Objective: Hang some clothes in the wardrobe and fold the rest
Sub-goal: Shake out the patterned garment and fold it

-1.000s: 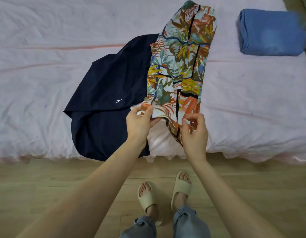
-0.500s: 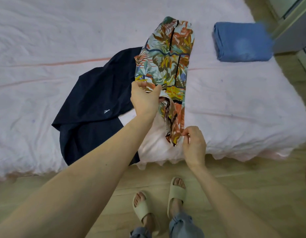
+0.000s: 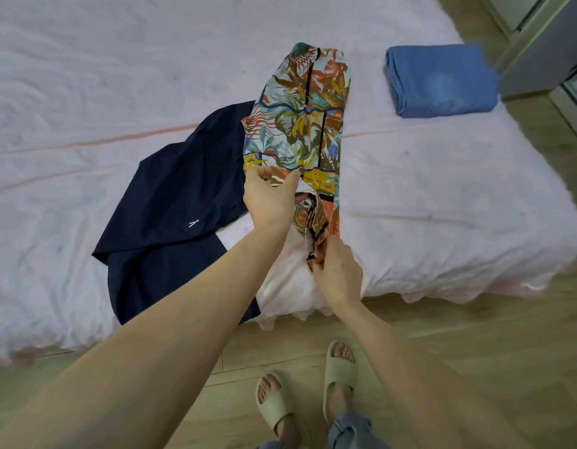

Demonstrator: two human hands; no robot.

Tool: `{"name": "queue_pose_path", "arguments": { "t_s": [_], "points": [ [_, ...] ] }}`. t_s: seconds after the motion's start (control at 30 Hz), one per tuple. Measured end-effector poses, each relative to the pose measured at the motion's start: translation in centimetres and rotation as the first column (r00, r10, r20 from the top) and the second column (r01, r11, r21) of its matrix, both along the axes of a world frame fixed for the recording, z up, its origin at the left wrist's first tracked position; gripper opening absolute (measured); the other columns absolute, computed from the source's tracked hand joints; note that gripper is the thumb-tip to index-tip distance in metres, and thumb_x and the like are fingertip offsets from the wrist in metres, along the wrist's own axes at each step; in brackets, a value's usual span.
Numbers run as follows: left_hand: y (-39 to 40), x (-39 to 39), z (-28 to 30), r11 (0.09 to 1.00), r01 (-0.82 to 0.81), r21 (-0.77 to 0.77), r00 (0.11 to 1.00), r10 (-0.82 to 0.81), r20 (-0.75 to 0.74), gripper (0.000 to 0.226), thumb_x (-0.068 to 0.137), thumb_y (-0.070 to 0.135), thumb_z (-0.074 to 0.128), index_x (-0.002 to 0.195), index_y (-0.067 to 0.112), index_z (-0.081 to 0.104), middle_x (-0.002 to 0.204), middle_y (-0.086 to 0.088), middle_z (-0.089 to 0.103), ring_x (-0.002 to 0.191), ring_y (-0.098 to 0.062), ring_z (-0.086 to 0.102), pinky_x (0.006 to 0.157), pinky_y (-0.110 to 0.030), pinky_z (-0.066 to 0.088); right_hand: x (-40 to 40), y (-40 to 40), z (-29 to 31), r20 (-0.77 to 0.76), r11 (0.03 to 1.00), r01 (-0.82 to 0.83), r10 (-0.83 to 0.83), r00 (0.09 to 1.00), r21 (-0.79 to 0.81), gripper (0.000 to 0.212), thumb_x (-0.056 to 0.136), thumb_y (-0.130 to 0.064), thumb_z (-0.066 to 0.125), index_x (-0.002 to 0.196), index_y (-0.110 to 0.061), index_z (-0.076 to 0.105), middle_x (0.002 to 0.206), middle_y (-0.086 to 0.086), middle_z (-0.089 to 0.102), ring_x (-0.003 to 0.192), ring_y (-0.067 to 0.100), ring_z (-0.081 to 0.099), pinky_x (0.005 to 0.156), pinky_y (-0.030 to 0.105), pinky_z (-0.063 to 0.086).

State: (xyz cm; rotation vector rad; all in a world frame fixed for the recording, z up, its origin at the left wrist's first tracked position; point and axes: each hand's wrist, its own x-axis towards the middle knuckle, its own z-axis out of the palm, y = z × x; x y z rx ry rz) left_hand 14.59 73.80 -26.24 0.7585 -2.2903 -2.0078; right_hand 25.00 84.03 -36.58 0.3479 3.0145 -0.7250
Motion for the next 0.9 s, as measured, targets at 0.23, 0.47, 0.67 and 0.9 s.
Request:
{"name": "queue_pose_path", "arguments": {
  "t_s": [0.23, 0.47, 0.67, 0.9],
  "points": [
    [-1.2, -0.4, -1.1, 0.991, -0.082, -0.105, 0.997, 0.082, -0.005, 0.029, 0.087, 0.034, 0.065, 0.102, 0.013, 0.052, 0.090, 0.001, 0.058, 0.085, -0.020, 0.062, 0.076, -0.035, 0.054, 0.1, 3.4, 1.1, 0.039, 0.960, -0.279, 0.279, 0.960, 0.008, 0.009, 0.102, -0.023, 0.033, 0.101, -0.015, 0.038, 0.085, 0.008, 0.052, 0.074, 0.028, 0.048, 0.063, 0.033, 0.028],
    [-2.2, -1.6, -2.7, 0.974, -0.218, -0.058, 0.971, 0.222, 0.084, 0.014, 0.091, 0.021, 0.060, 0.090, 0.019, 0.046, 0.085, 0.005, 0.055, 0.090, -0.022, 0.065, 0.084, -0.042, 0.056, 1.1, 5.3, 1.1, 0.043, 0.883, -0.469, 0.470, 0.882, -0.028, 0.037, 0.061, 0.007, 0.078, 0.091, -0.003, 0.059, 0.100, 0.016, 0.061, 0.080, 0.030, 0.062, 0.065, 0.022, 0.044],
    [-2.1, -2.3, -3.4, 0.978, -0.186, -0.100, 0.976, 0.195, 0.093, 0.013, 0.093, 0.021, 0.058, 0.098, 0.018, 0.046, 0.085, 0.004, 0.056, 0.090, -0.021, 0.066, 0.084, -0.040, 0.056, 0.7, 2.8, -1.9, 0.075, 0.952, -0.296, 0.302, 0.950, -0.077, 0.028, 0.093, -0.022, 0.052, 0.114, -0.004, 0.061, 0.123, 0.008, 0.055, 0.107, 0.024, 0.051, 0.088, 0.035, 0.049],
    [-2.2, -2.8, -3.7, 0.986, -0.127, -0.106, 0.982, 0.140, 0.125, 0.015, 0.093, 0.022, 0.060, 0.099, 0.019, 0.046, 0.092, 0.001, 0.060, 0.092, -0.020, 0.066, 0.086, -0.039, 0.056, 0.3, 1.4, -3.4, 0.186, 0.987, -0.150, 0.138, 0.973, 0.054, 0.046, 0.083, -0.034, 0.067, 0.118, -0.009, 0.050, 0.128, 0.009, 0.048, 0.111, 0.028, 0.047, 0.076, 0.040, 0.049]
  ]
}}
